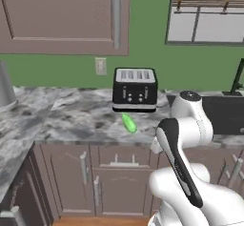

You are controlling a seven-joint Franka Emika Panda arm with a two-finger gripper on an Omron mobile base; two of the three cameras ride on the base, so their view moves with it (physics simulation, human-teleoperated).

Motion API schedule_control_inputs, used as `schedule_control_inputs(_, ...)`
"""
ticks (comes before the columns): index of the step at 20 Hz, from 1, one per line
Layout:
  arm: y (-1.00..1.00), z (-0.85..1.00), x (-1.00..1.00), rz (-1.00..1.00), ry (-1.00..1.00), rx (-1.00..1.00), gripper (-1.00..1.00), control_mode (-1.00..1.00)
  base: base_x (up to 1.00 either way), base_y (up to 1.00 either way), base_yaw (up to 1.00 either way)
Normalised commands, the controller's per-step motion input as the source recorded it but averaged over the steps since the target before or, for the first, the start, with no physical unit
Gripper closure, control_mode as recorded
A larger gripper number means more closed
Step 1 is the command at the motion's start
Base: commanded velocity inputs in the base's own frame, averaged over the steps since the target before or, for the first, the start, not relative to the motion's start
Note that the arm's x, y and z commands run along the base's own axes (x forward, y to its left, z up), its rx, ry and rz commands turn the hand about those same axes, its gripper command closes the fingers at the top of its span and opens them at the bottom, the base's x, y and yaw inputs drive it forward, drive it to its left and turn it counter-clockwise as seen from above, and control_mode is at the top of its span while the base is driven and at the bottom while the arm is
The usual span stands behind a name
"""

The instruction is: Place the corn and onion inside the fridge drawer. Close the drawer after placing the vegetables.

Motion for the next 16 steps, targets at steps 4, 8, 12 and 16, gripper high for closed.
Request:
schedule_control_inputs(4,0.0,0.0,0.0,0.0,0.0,0.0,-1.0,1.0,0.78,0.69,0.0)
schedule_control_inputs(8,-0.02,-0.01,0.19,-0.01,0.0,0.0,-1.0,-1.0,0.52,0.03,0.0)
schedule_control_inputs(12,-0.67,-0.05,0.74,-0.05,0.04,0.05,-1.0,-1.0,0.0,0.0,0.0)
schedule_control_inputs(16,-0.46,-0.01,0.76,-0.14,0.12,0.04,-1.0,-1.0,0.0,0.0,0.0)
